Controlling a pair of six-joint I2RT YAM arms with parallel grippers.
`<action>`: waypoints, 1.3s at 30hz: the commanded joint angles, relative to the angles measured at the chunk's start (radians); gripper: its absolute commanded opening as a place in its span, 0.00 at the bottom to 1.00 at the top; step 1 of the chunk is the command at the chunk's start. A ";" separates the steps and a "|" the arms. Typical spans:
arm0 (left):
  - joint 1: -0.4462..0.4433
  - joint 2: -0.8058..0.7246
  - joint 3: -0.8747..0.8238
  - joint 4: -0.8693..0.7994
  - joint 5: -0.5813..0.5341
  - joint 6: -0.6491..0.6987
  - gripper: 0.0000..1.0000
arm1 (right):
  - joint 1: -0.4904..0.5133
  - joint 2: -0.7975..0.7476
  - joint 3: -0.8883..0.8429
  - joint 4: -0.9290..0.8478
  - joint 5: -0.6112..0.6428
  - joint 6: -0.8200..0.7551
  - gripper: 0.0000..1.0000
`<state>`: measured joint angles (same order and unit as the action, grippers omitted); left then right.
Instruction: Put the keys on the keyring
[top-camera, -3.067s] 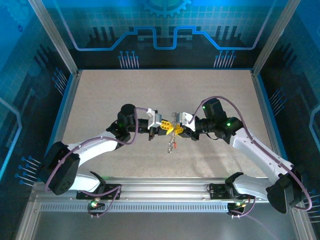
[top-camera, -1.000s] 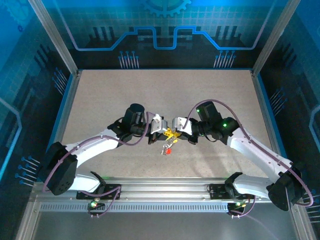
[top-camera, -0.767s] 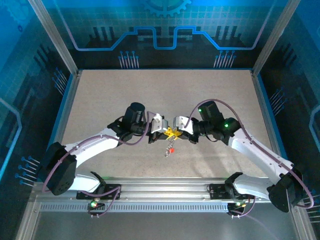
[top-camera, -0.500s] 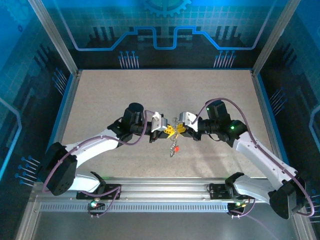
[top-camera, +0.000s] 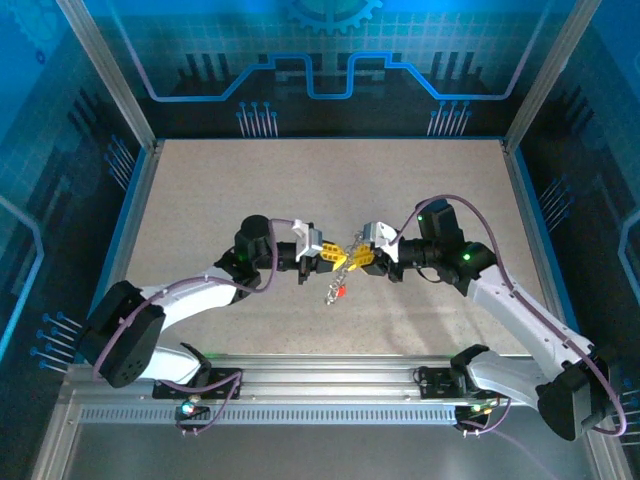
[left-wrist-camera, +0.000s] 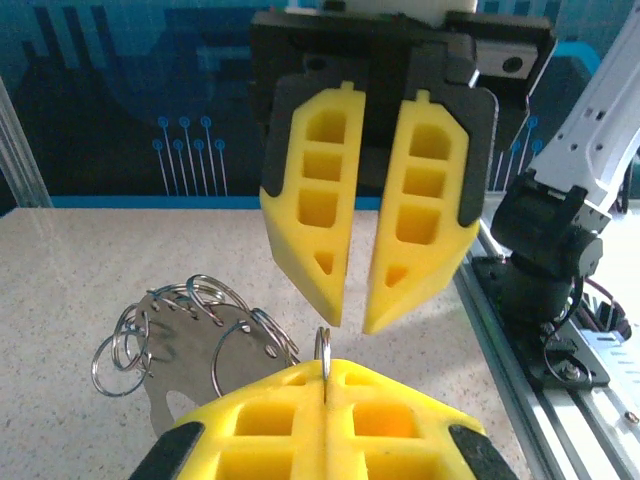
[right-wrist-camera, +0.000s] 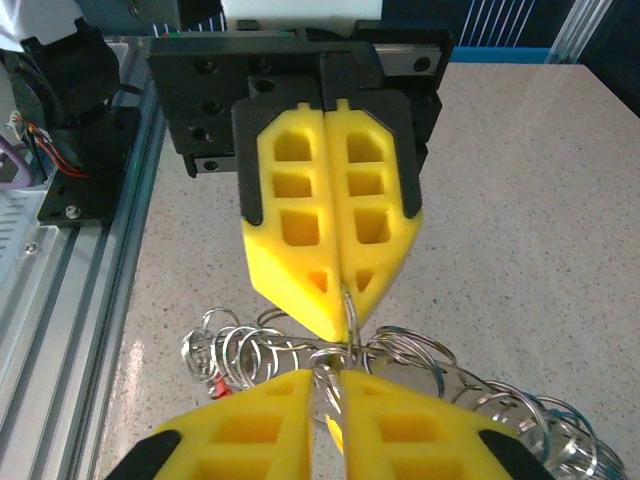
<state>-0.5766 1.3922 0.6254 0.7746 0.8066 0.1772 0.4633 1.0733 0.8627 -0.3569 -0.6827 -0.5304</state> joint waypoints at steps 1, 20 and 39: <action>0.009 0.016 -0.007 0.176 0.048 -0.073 0.00 | -0.009 -0.013 -0.014 0.015 -0.045 0.013 0.18; 0.006 0.069 0.005 0.261 0.119 -0.128 0.00 | 0.001 0.019 -0.005 0.062 -0.036 0.024 0.22; 0.006 0.112 0.010 0.336 0.095 -0.174 0.10 | 0.049 0.071 0.010 0.071 -0.033 0.008 0.00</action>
<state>-0.5610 1.4982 0.6243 1.0080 0.8993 0.0265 0.4728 1.1290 0.8627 -0.3046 -0.6964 -0.5121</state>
